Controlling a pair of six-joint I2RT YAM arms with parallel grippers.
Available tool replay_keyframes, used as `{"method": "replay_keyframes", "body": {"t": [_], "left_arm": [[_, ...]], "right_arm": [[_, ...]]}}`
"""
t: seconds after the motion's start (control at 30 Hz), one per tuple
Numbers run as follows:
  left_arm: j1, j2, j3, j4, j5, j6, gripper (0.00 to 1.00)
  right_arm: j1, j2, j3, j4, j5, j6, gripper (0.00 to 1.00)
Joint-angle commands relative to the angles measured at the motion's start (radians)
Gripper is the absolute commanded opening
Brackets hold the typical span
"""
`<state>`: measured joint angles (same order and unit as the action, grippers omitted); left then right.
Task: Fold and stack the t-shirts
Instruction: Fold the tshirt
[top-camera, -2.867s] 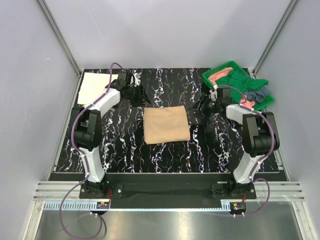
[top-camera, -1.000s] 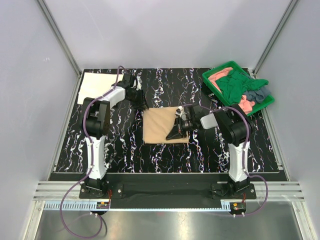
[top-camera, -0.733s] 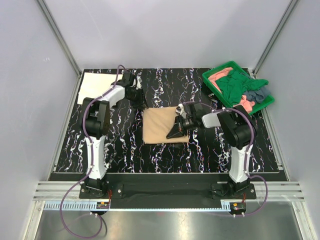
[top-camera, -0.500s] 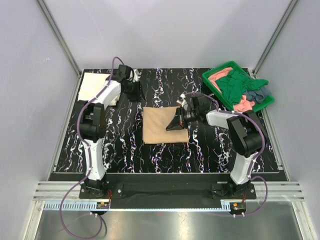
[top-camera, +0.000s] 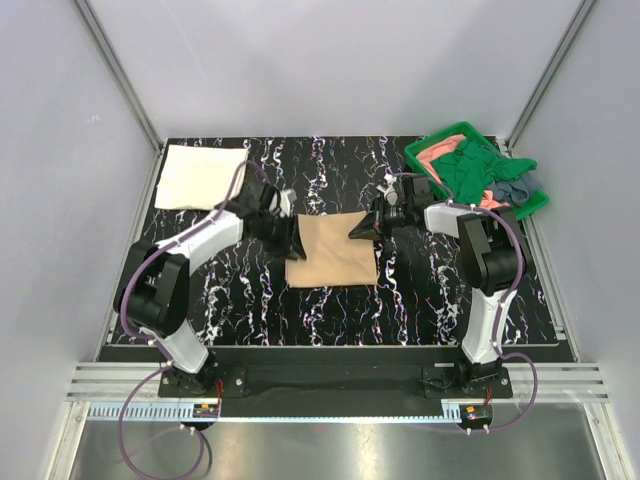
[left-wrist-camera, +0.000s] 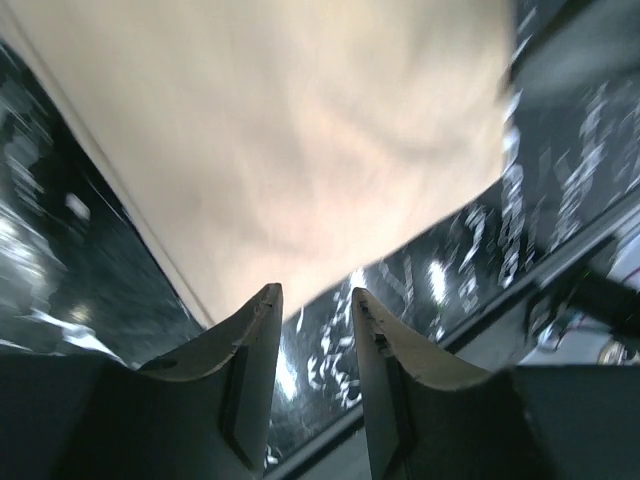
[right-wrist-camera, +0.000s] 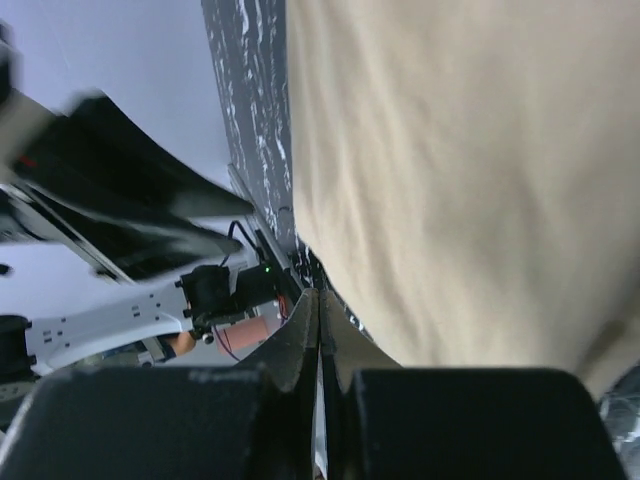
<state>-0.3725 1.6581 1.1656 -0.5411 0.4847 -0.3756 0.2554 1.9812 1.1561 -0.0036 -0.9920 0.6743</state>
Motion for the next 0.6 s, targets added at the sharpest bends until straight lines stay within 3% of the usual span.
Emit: {"method": "replay_keyframes", "body": {"t": [0.0,0.23,0.4,0.5,0.57], "left_arm": [[-0.037,-0.006,-0.082,0.084,0.012,-0.040,0.38],[-0.057,-0.020,-0.225,0.124,-0.148,-0.077,0.36],[-0.059,-0.038,-0.261,0.128,-0.149,-0.083,0.36],[-0.057,-0.073,-0.259,0.124,-0.141,-0.085,0.36],[-0.059,-0.105,-0.248,0.121,-0.133,-0.077,0.37]], "right_arm": [[-0.028,0.040,0.074,-0.047,0.007,-0.039,0.04],[-0.079,0.160,0.113,-0.052,0.041,-0.084,0.04],[-0.084,0.195,0.142,-0.055,0.082,-0.076,0.04],[-0.085,0.159,0.142,-0.064,0.095,-0.061,0.06],[-0.085,0.084,0.122,-0.067,0.133,-0.048,0.13]]}}
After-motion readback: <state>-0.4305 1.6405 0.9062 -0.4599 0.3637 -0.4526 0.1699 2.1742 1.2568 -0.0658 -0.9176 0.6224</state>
